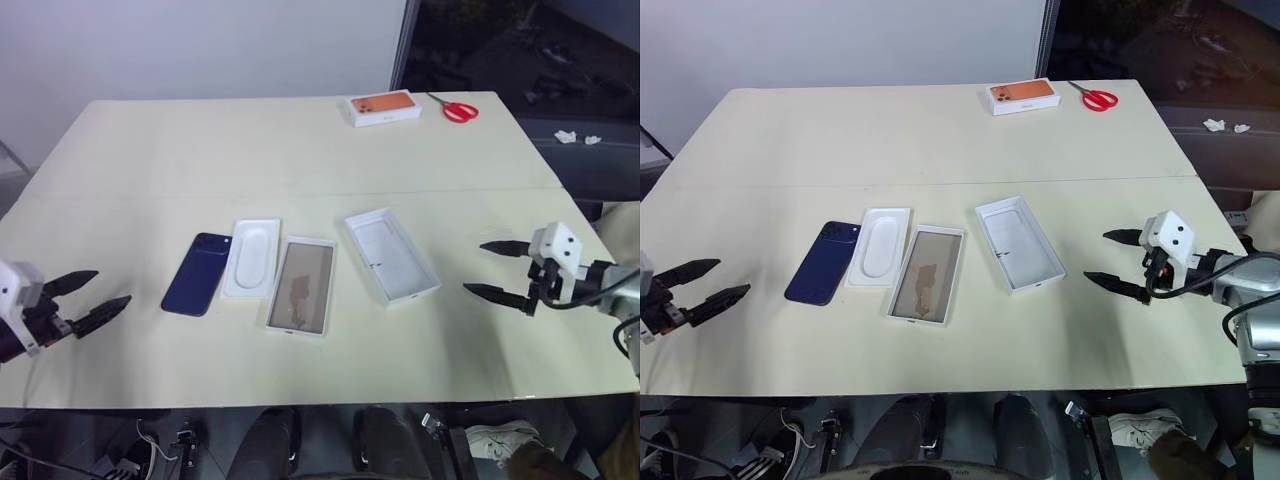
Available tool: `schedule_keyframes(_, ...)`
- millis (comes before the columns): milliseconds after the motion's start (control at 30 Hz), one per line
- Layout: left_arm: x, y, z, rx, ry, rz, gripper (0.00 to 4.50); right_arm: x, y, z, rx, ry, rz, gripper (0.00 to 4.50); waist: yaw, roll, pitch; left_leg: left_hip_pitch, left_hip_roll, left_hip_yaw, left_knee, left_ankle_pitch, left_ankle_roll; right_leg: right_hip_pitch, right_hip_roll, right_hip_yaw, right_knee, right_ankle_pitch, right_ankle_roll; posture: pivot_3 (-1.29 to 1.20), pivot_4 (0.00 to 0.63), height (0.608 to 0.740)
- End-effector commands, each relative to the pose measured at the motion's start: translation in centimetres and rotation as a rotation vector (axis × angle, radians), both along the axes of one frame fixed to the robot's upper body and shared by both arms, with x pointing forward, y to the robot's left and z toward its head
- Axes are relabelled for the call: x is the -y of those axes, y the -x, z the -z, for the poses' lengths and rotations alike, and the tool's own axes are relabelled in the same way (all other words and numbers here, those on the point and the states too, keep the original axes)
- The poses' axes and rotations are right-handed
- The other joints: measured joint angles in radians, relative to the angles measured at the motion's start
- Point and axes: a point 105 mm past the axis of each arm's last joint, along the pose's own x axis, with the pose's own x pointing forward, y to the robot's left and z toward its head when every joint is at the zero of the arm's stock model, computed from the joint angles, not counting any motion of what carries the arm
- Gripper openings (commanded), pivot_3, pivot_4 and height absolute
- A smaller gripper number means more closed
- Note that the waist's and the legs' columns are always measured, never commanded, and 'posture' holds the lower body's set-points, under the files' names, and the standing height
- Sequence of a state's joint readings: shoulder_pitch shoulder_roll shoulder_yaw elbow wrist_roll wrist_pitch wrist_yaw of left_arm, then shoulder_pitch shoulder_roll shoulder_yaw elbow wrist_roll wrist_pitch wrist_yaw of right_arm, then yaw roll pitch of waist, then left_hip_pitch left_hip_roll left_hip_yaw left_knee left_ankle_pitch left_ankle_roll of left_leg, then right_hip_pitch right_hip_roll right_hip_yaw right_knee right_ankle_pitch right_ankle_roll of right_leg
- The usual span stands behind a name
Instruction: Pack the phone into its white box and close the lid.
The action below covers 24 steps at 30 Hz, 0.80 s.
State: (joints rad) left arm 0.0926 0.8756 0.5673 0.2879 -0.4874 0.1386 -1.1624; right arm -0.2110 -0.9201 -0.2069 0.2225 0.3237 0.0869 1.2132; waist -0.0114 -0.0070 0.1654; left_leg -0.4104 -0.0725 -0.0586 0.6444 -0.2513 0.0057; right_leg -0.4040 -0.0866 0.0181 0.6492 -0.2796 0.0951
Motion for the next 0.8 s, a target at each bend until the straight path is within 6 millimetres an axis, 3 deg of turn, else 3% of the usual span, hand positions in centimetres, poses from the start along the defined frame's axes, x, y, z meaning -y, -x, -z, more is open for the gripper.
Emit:
schedule_keyframes(33, -0.8, 0.1, -1.3, 0.034, -0.038, -0.013, 4.5, 0.6, -0.1, -1.2, 0.048, 0.018, 0.013, 4.47, 0.0, 0.0, 0.0, 0.0, 0.0, 0.0, 0.0, 0.0, 0.0, 0.0, 0.0, 0.0, 0.0, 0.0, 0.0, 0.0, 0.15, 0.74)
schedule_keyframes(367, 0.3, -1.1, -1.9, 0.044, -0.017, 0.006, 4.5, -0.2, -1.3, -1.8, 0.091, 0.02, 0.006, 4.47, -0.001, 0.0, 0.0, 0.0, 0.0, 0.0, 0.0, 0.0, 0.0, 0.0, 0.0, 0.0, 0.0, 0.0, 0.0, 0.0, 0.15, 0.74)
schedule_keyframes(700, 5.6, -3.9, -4.3, 0.063, 0.202, 0.02, 4.5, -5.4, -2.5, -3.5, 0.149, -0.025, -0.106, 4.47, 0.001, 0.0, 0.0, 0.0, 0.0, 0.0, 0.0, 0.0, 0.0, 0.0, 0.0, 0.0, 0.0, 0.0, 0.0, 0.0, 0.15, 0.74)
schedule_keyframes(800, 7.6, -4.6, -3.9, 0.005, 0.211, 0.009, 4.5, -7.6, -2.7, -3.8, 0.178, -0.04, -0.144, 4.47, 0.0, 0.0, 0.0, 0.0, 0.0, 0.0, 0.001, 0.0, 0.0, 0.0, 0.001, 0.0, 0.001, 0.0, 0.0, 0.0, 0.15, 0.74)
